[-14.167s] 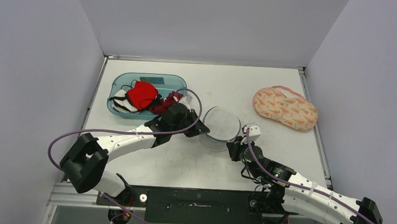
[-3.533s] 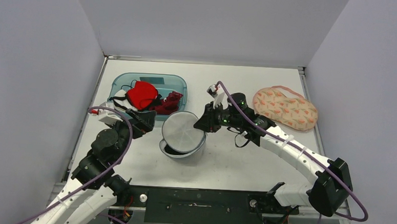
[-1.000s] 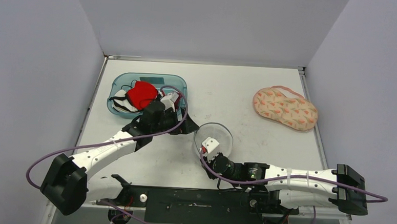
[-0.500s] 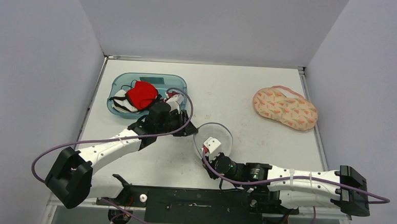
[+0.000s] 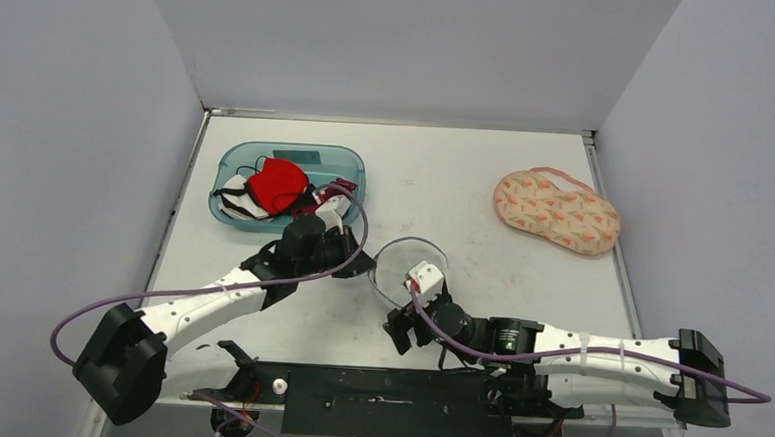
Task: Unzip the laundry bag and remove the bra
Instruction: Open the laundry bag at the center of the board.
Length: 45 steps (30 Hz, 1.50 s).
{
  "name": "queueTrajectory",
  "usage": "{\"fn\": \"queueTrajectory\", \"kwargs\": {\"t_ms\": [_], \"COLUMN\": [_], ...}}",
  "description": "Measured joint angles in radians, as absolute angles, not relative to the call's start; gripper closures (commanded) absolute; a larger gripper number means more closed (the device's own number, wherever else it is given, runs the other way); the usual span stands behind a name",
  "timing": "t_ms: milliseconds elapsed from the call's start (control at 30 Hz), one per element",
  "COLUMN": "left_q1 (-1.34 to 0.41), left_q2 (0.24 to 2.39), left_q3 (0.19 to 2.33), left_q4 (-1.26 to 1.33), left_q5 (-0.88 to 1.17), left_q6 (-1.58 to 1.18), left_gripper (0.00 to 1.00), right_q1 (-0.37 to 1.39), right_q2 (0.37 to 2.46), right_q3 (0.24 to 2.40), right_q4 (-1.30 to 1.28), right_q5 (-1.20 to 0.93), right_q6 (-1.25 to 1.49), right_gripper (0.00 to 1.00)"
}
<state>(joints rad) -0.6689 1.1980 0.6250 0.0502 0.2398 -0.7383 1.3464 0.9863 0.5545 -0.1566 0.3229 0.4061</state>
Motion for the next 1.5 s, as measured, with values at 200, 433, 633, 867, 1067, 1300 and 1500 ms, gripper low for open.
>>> {"fn": "queueTrajectory", "kwargs": {"t_ms": [200,433,633,867,1067,1300,1500], "left_q1": [-0.708,-0.816,-0.850,-0.868,-0.881,-0.885,-0.885], "left_q2": [1.064,0.978,0.963,0.952,0.942,0.929,0.928], "left_q3": [0.551,0.472,0.418,0.400,0.385,0.370,0.370], "left_q4": [0.103,0.206,0.287,0.323,0.350,0.356,0.356], "left_q5": [0.166,0.017,-0.070,-0.118,-0.134,-0.146,-0.155], "left_q6": [-0.776,-0.794,-0.804,-0.803,-0.796,-0.785,-0.781], "left_gripper": [1.00,1.00,1.00,1.00,1.00,1.00,1.00], "right_q1": [1.264,1.163,1.151,1.121,1.092,1.080,1.080], "right_q2": [0.935,1.063,1.168,1.246,1.304,1.327,1.326], "right_q3": [0.568,0.692,0.793,0.844,0.864,0.864,0.863], "right_q4": [-0.099,-0.075,-0.083,-0.143,-0.153,-0.151,-0.151], "right_q5": [0.357,0.403,0.430,0.448,0.444,0.437,0.435], "right_q6": [0.559,0.745,0.826,0.886,0.916,0.940,0.951], "right_gripper": [0.22,0.25,0.32,0.41,0.54,0.83,0.95]}}
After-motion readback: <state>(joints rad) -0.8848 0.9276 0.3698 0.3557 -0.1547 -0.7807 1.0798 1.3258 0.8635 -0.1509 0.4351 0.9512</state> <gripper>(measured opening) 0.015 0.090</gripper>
